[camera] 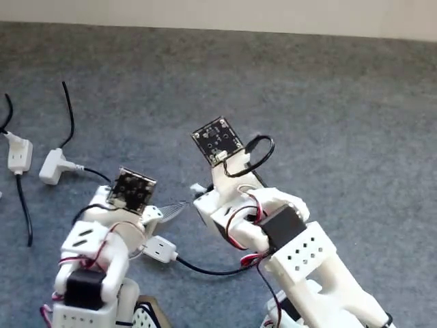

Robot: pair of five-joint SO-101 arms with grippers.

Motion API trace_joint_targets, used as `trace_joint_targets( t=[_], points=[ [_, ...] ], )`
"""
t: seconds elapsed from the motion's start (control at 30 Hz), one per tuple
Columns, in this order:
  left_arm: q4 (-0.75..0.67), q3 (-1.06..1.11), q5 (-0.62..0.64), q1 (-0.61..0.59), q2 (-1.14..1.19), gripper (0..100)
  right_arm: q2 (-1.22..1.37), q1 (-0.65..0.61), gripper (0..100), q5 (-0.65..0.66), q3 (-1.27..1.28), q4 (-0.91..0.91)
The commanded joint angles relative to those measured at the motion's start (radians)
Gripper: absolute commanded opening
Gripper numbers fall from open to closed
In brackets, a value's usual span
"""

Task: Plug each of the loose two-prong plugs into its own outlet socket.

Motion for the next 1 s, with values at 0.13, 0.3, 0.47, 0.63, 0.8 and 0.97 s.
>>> trace_joint_targets(
  t=[0.13, 0.3, 0.47, 0.63, 0.8, 0.97],
  points=[
    [0.103, -0.383, 0.006, -0.24, 0.329, 40, 0.214, 0.012, 0.5, 0.017, -0.154, 0.074],
    [0.08, -0.776, 0.006, -0.458, 0.905, 40, 0.262, -0.047, 0.5, 0.068, -0.189, 0.087],
    [0.103, -1.205, 0.003, -0.662, 1.429, 40, 0.262, -0.143, 0.5, 0.215, -0.186, 0.087],
    [0.235, -1.59, -0.132, -0.812, 1.865, 40, 0.271, -0.286, 0.5, 0.499, -0.127, 0.081],
    [0.321, -1.917, -0.242, -0.921, 2.216, 40, 0.275, -0.36, 0.5, 0.695, -0.117, -0.013],
    [0.423, -2.184, -0.315, -0.954, 2.463, 40, 0.283, -0.392, 0.5, 0.844, -0.127, -0.047]
  ],
)
